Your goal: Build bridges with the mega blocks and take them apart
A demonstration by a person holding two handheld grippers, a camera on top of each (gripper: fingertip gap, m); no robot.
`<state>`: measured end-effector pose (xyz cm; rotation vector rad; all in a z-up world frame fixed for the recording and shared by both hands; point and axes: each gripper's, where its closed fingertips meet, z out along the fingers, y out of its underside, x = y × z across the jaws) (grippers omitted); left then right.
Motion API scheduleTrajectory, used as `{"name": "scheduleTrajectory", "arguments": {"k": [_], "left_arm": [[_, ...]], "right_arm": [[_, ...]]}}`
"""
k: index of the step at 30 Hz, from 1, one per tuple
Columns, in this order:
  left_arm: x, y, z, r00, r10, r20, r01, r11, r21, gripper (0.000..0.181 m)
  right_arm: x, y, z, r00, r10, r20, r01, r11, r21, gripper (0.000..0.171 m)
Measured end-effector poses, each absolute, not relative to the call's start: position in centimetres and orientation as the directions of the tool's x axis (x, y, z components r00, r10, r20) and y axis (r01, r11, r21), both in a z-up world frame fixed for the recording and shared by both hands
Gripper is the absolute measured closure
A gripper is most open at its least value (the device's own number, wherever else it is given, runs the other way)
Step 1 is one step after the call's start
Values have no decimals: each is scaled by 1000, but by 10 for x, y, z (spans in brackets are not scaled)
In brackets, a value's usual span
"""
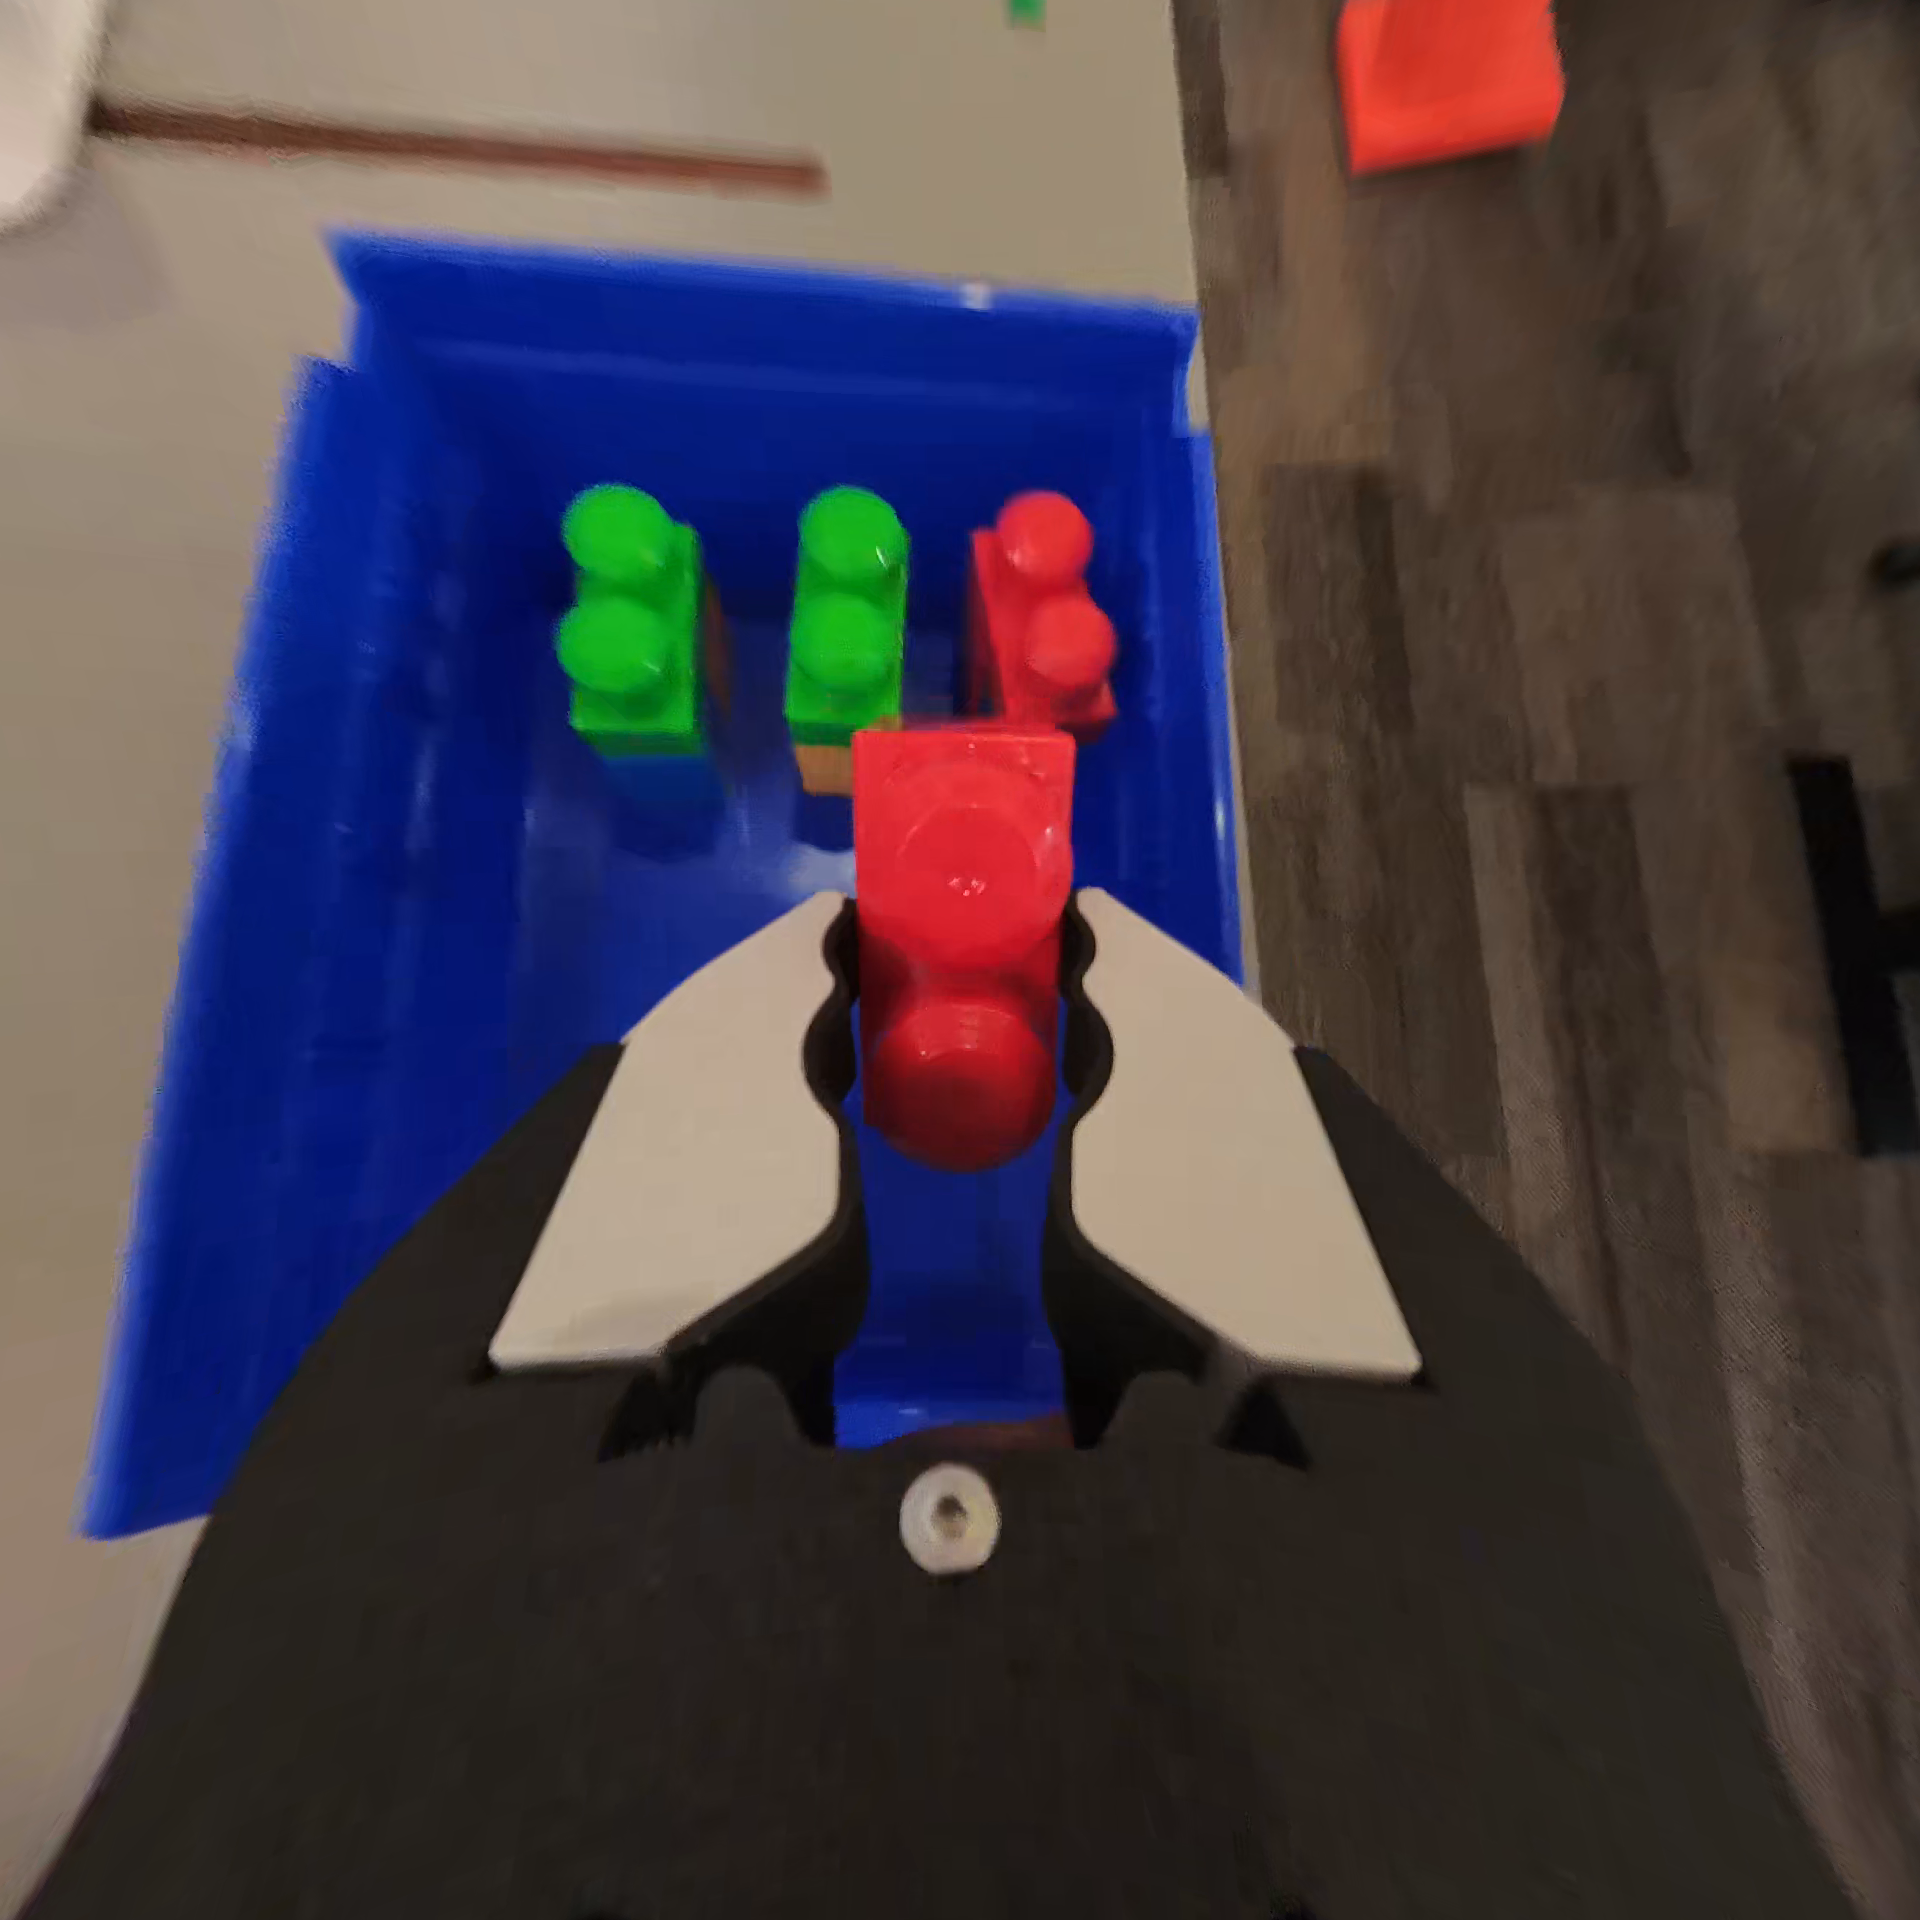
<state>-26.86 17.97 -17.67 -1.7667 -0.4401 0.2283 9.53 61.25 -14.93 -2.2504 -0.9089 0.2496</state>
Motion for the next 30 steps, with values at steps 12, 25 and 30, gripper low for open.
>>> {"name": "scheduleTrajectory", "arguments": {"k": [12,25,30], "left_arm": [[-246,188,-177,934,344,98,174,-198,-965,89],[-242,189,-175,939,330,95,167,-197,-966,90],[-238,189,-174,944,321,77,147,-200,-969,90]], "right_arm": [[88,627,-224,725,679,117,676,-669,-308,135],[88,631,-229,739,661,132,660,-670,-340,104],[78,619,-172,717,670,193,647,-538,-540,100]]}}
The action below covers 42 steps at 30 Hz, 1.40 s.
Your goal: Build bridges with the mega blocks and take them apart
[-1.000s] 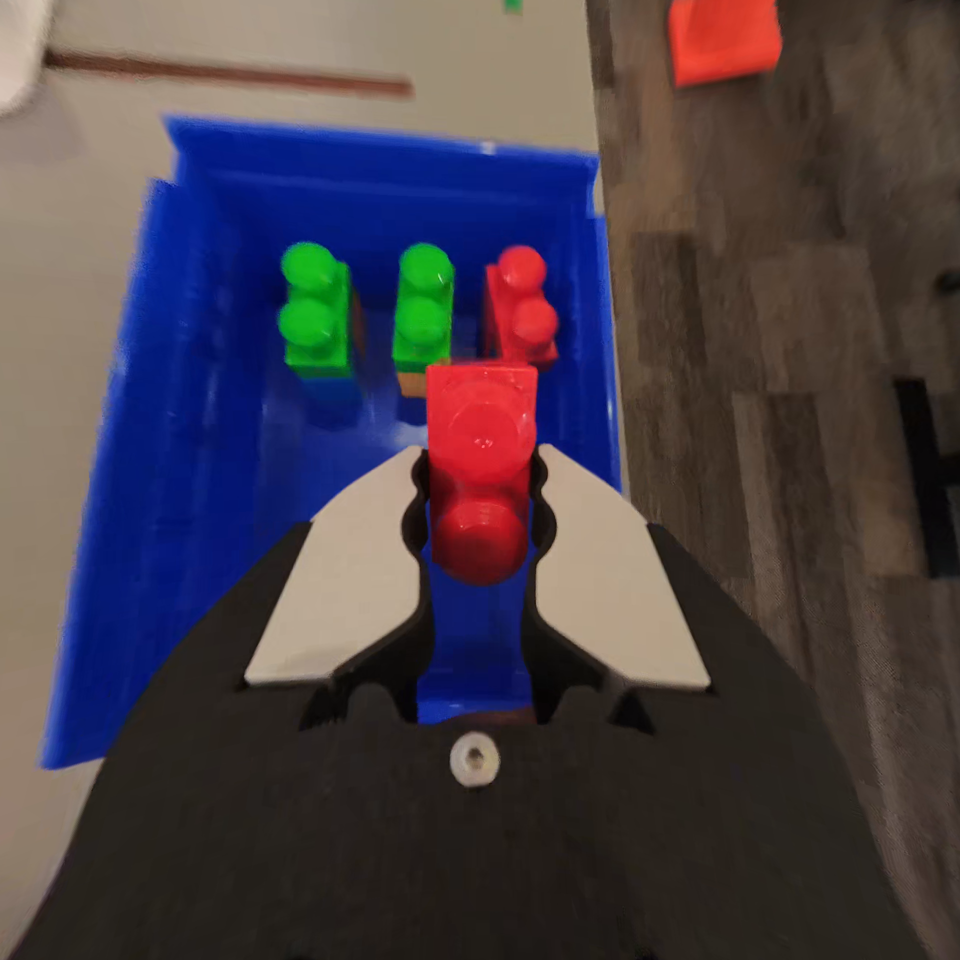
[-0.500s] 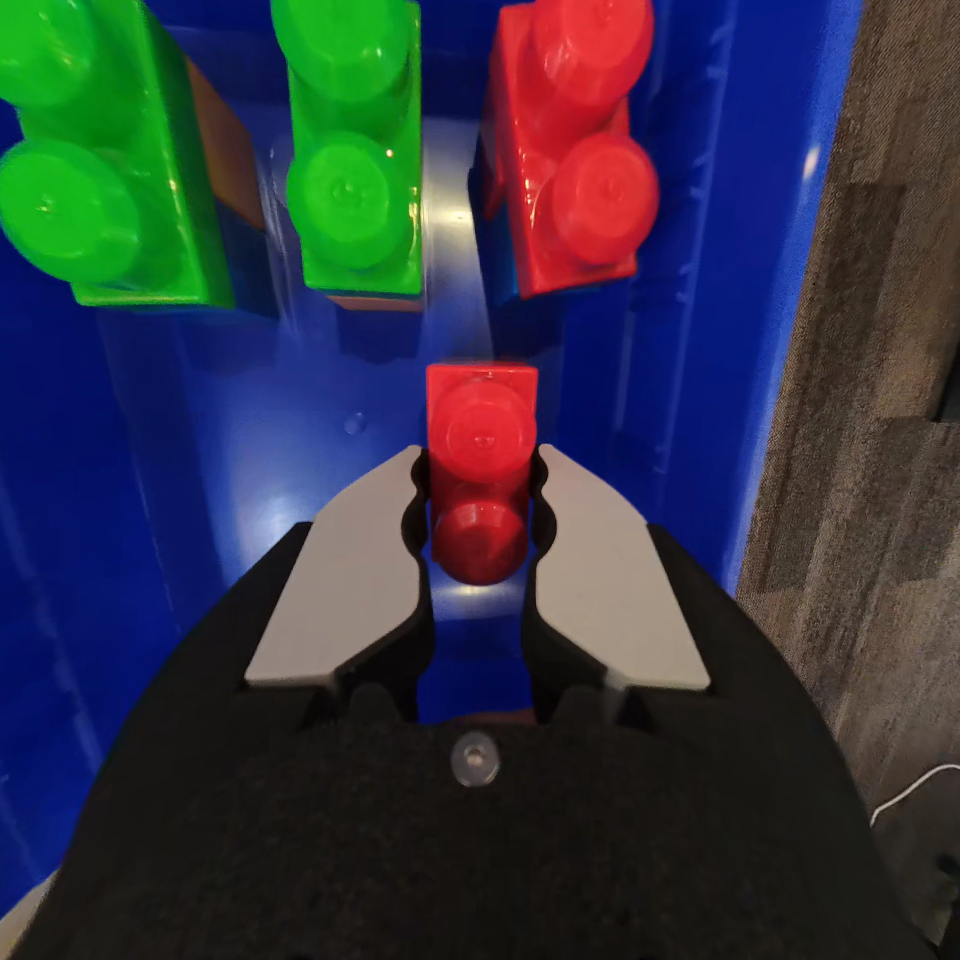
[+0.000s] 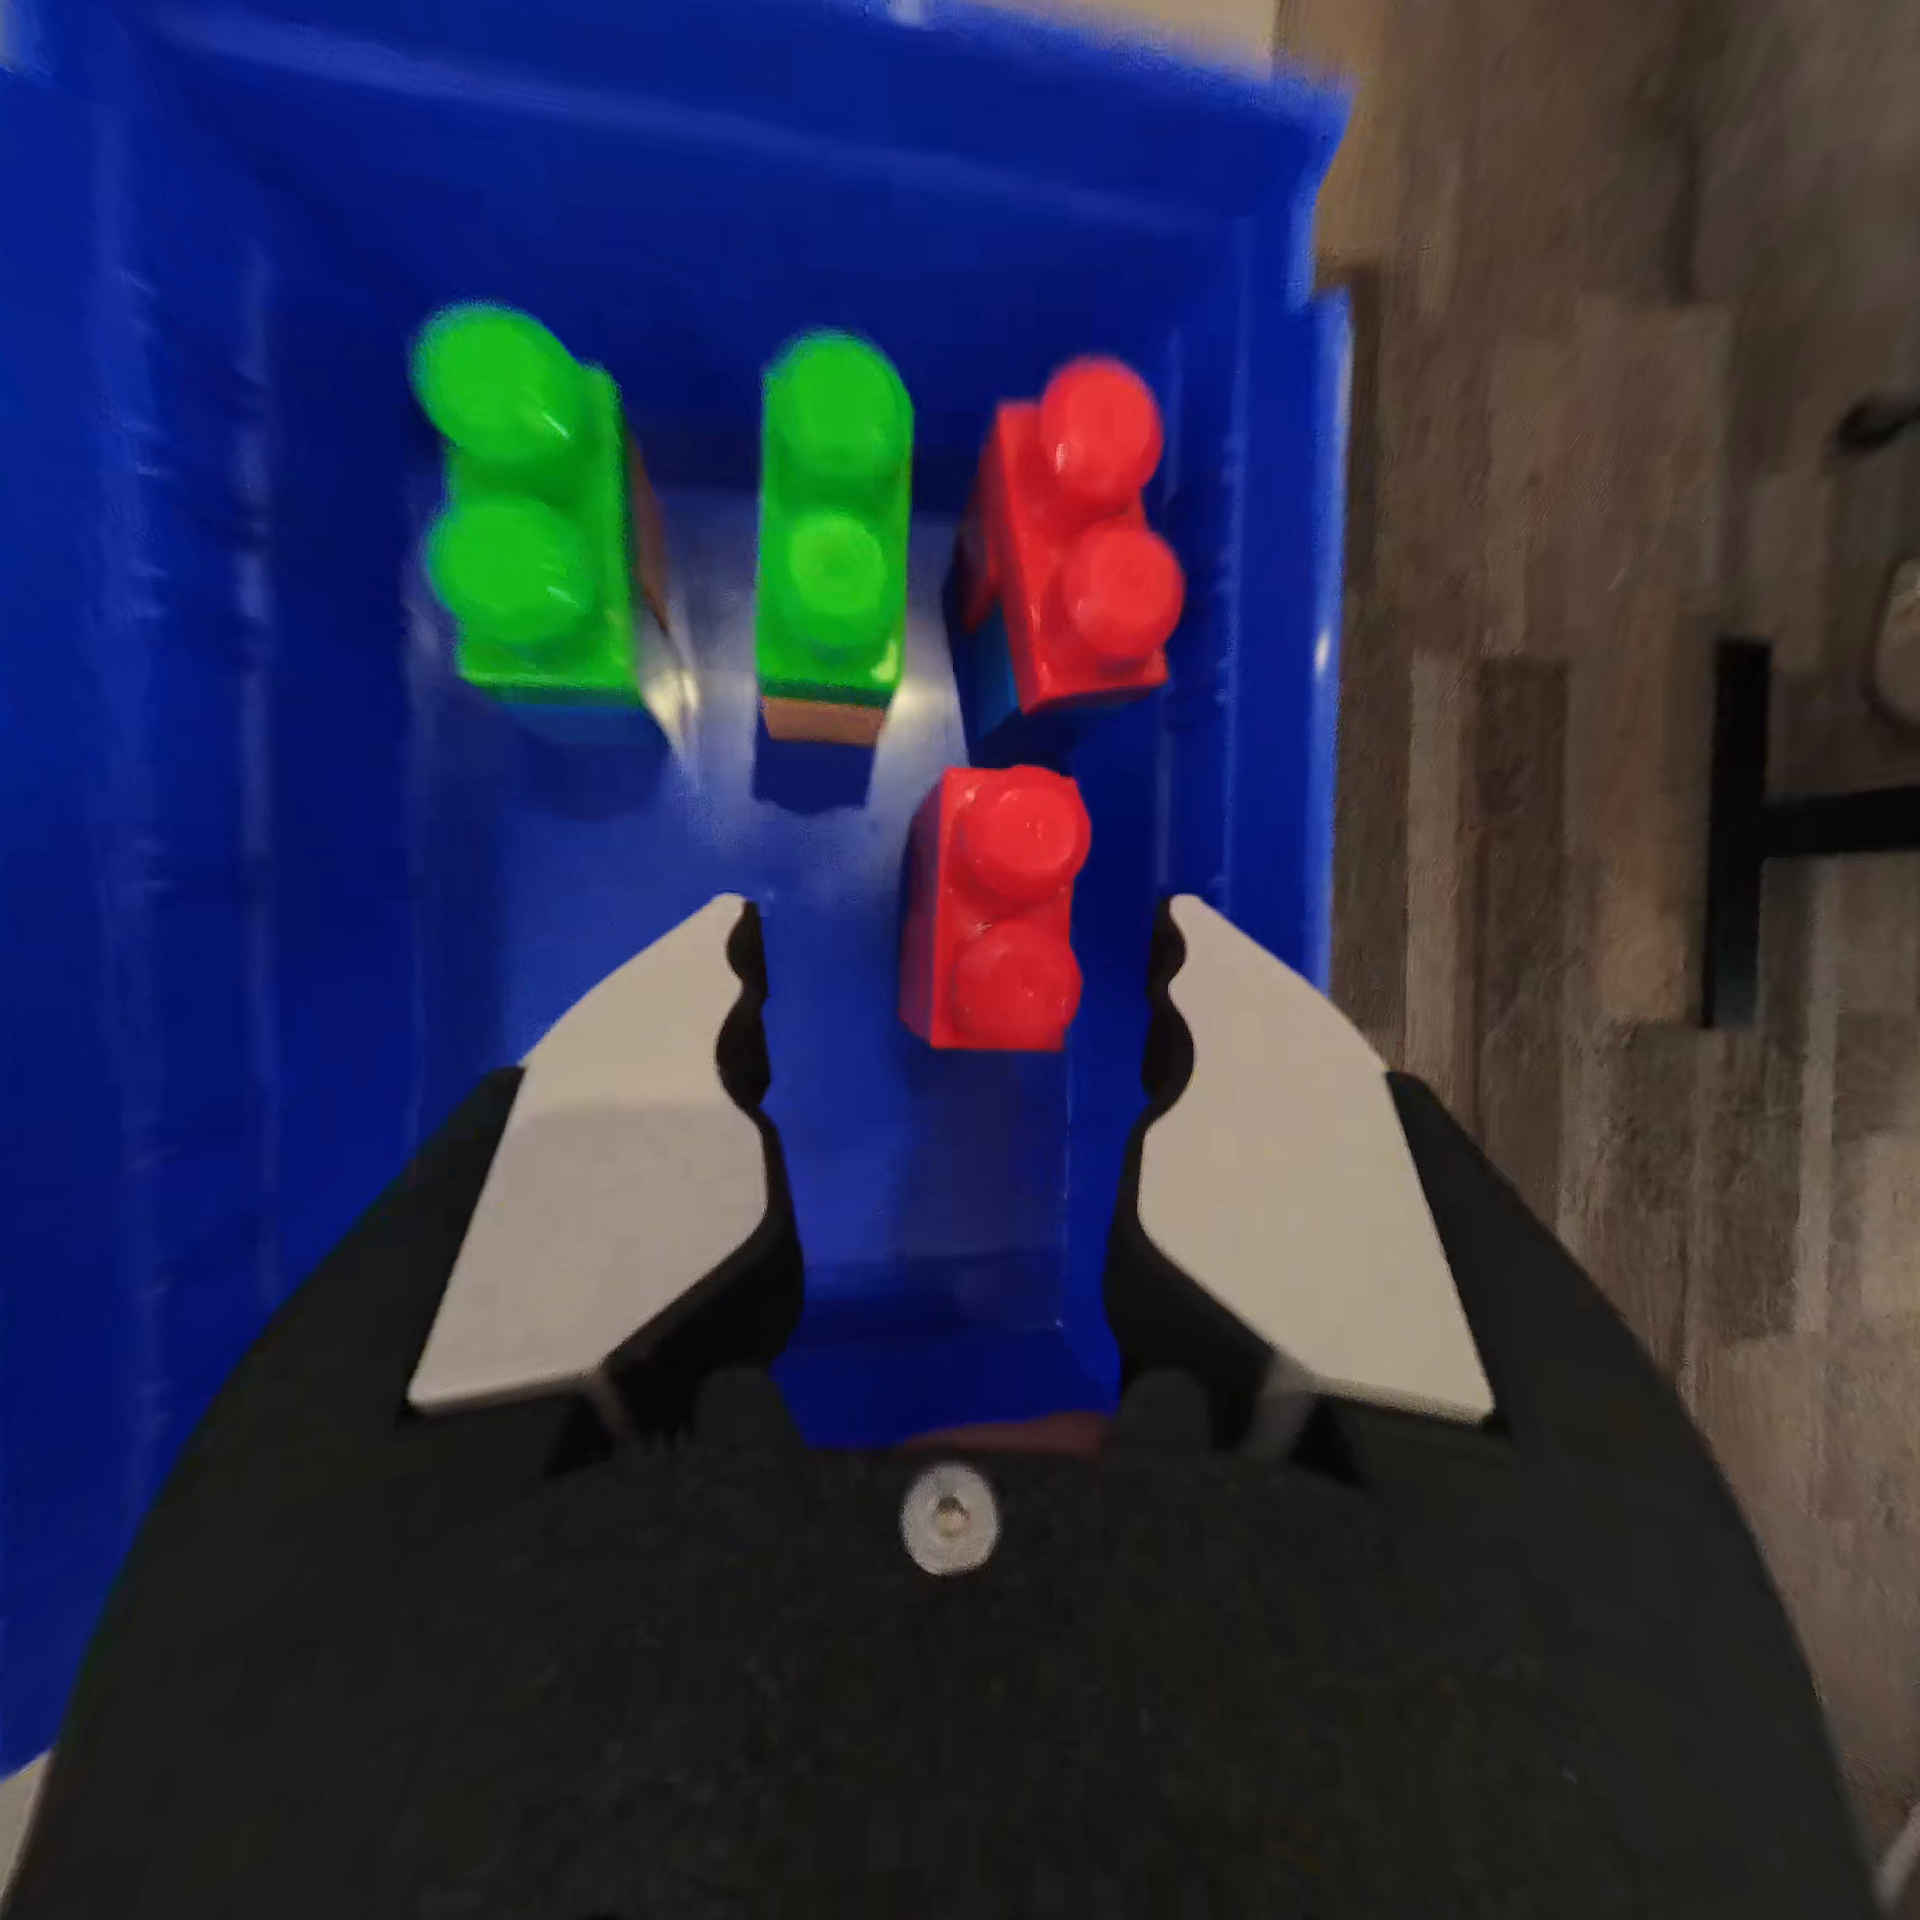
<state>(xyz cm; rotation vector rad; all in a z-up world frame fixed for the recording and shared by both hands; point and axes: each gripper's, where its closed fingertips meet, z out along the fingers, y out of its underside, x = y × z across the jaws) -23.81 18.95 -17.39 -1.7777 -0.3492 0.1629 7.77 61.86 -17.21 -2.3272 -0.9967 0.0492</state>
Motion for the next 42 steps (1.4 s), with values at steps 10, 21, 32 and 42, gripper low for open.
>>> {"name": "scheduleTrajectory", "arguments": {"k": [10,21,32,42], "left_arm": [[-241,189,-173,940,341,10,90,-219,-972,91],[-239,188,-172,924,376,-67,18,-220,-975,91],[-228,198,-182,921,373,-116,-20,-252,-967,94],[-229,198,-186,925,367,-101,-3,-259,-966,94]], "right_arm": [[-36,451,-36,544,795,269,399,37,-916,108],[-90,348,-152,368,927,73,185,4,-983,108],[-93,348,-173,357,934,13,167,-50,-985,108],[-97,344,-187,339,941,4,213,-72,-974,108]]}}
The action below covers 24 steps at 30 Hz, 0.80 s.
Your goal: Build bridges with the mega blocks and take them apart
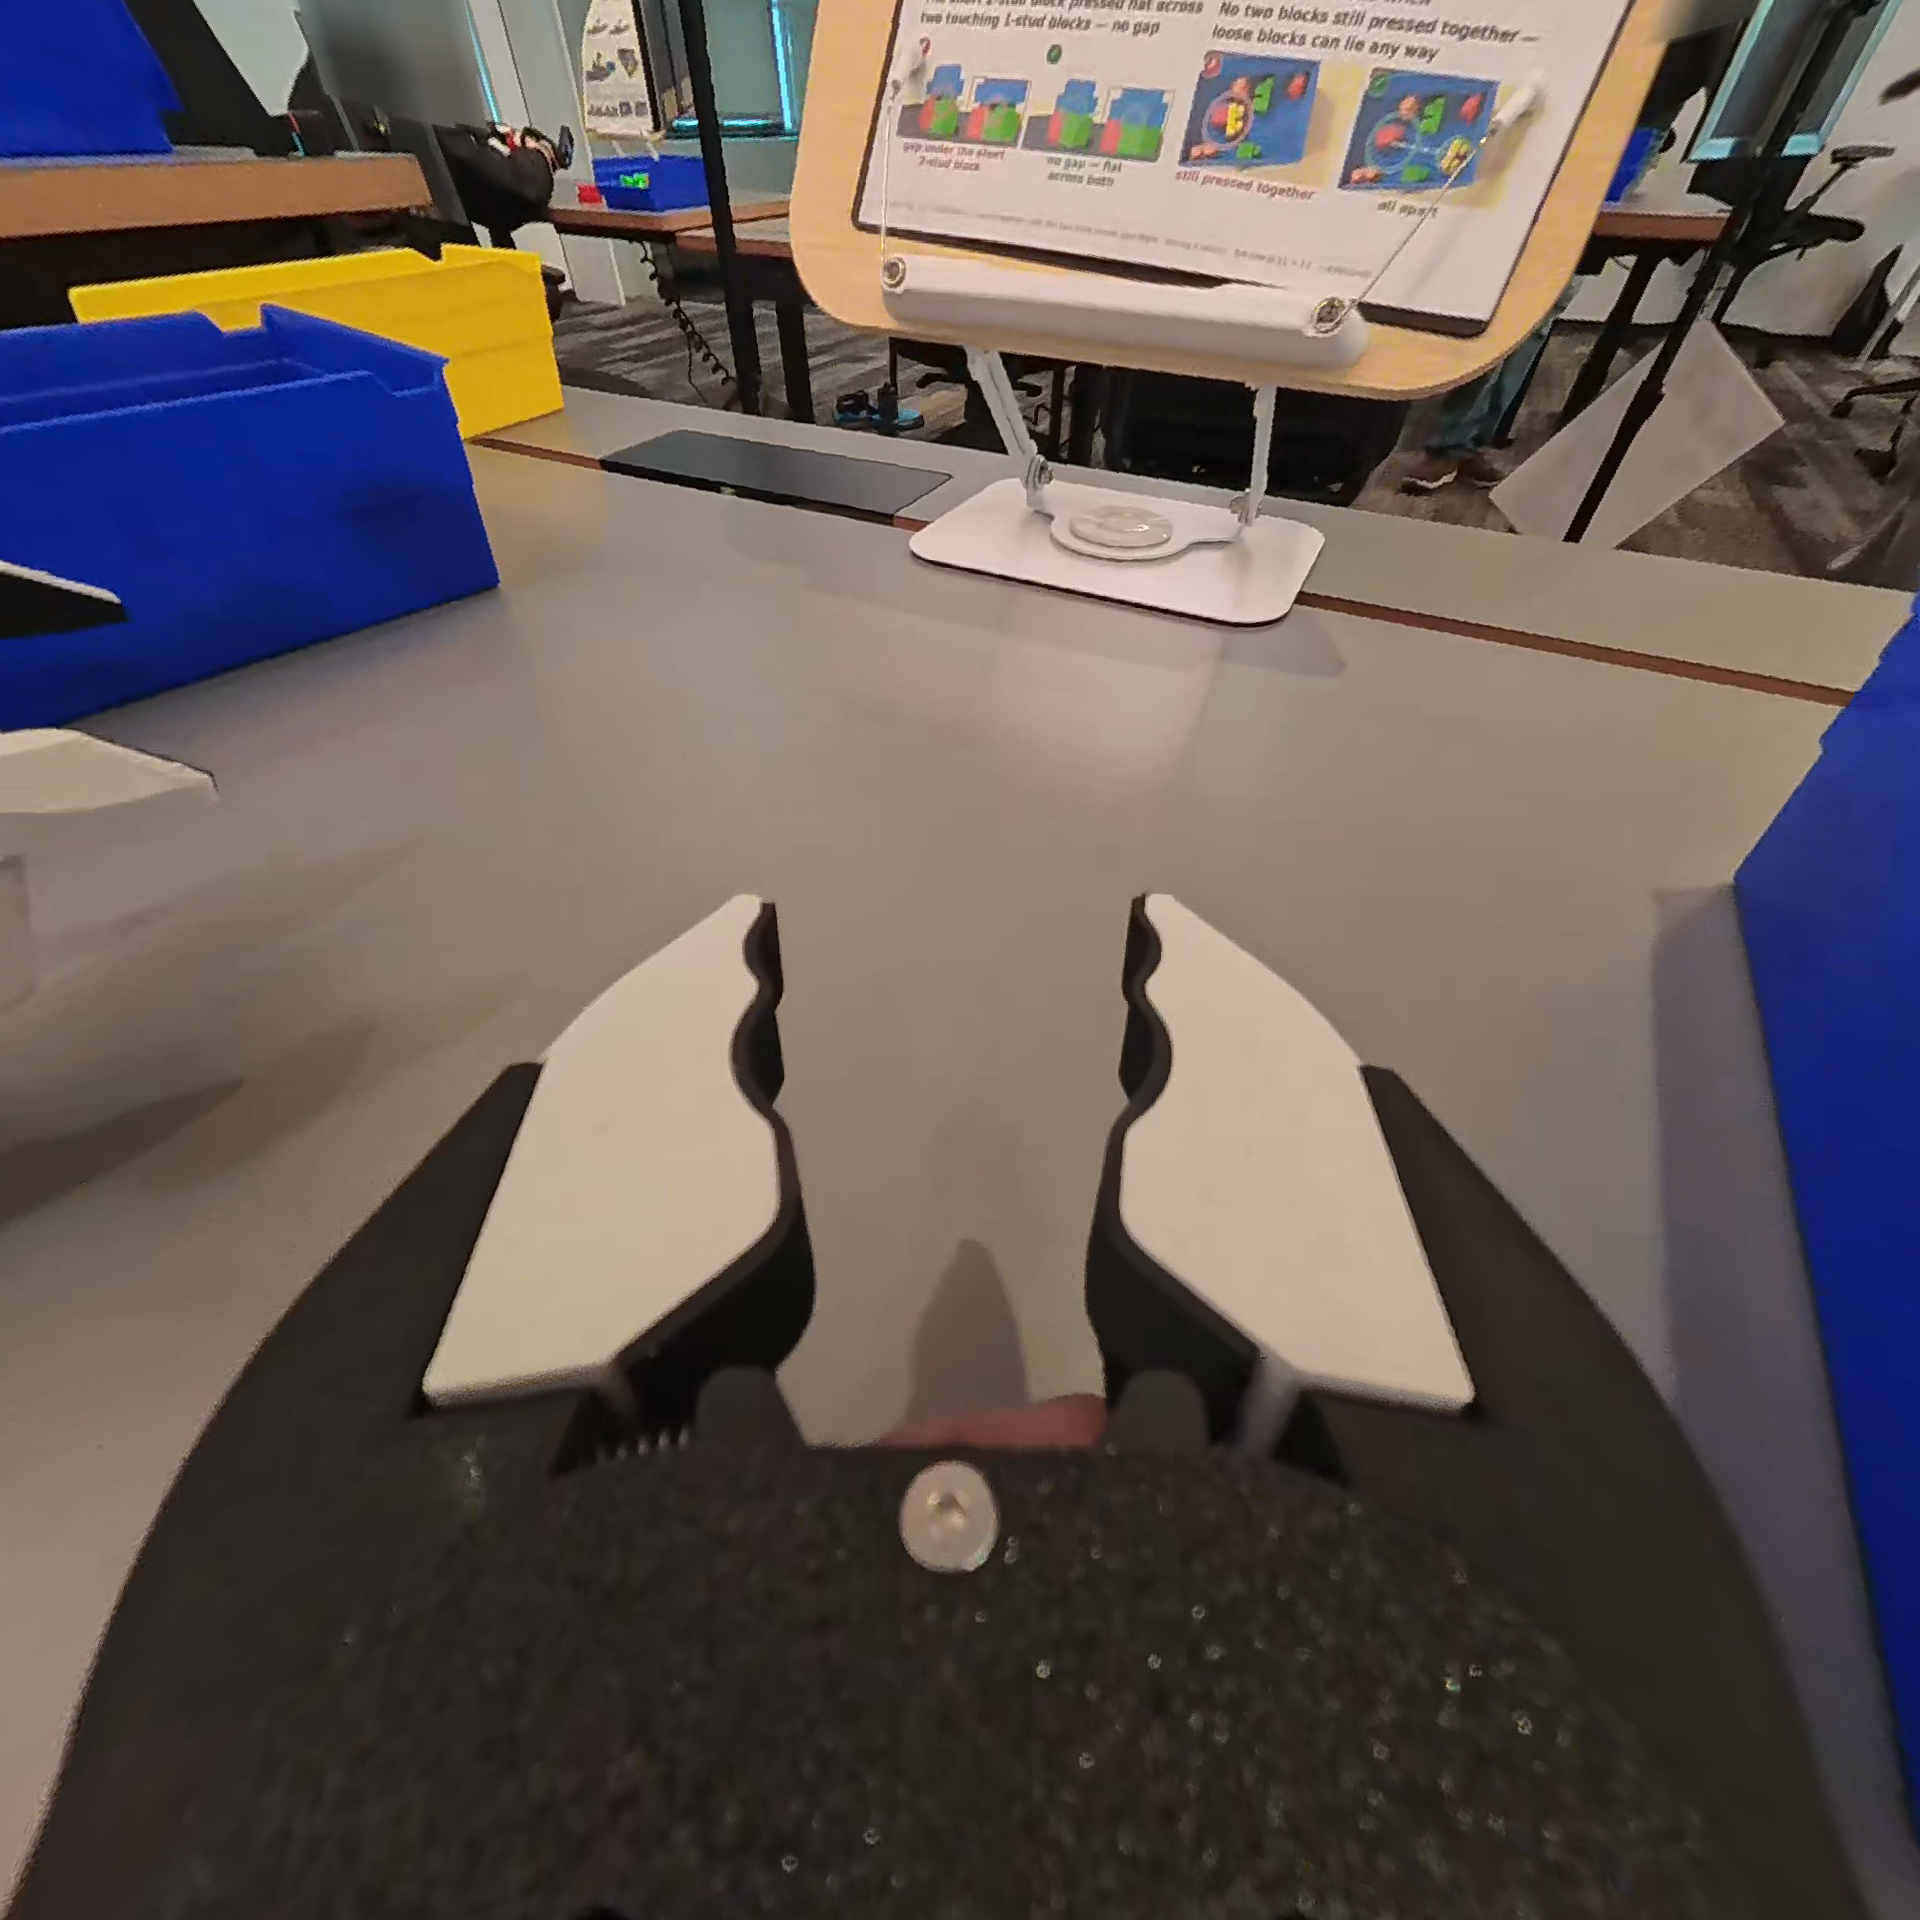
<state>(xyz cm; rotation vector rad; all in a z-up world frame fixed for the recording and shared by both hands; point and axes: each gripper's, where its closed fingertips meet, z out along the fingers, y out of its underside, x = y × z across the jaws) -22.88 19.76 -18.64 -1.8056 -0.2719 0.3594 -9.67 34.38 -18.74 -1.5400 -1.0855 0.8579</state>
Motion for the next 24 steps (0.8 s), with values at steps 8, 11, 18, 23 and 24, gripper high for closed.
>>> {"name": "scheduleTrajectory", "arguments": {"k": [8,11,18,23,24], "left_arm": [[-235,191,-178,925,363,-115,-5,-289,-957,92],[-243,172,-148,928,355,-112,-10,-277,-961,92],[-306,92,-106,939,237,-250,-107,-490,-865,89],[-388,32,-123,835,-65,-547,-388,-774,-500,87],[-401,23,-131,819,-136,-557,-419,-805,-419,86]], "right_arm": [[-98,342,-191,316,948,-32,228,-109,-968,107],[-98,341,-189,305,951,-45,228,-119,-966,108],[-100,342,-191,285,956,-64,239,-136,-962,107],[-102,345,-195,280,956,-86,249,-159,-955,107],[-103,345,-196,277,956,-92,251,-164,-954,107]]}}
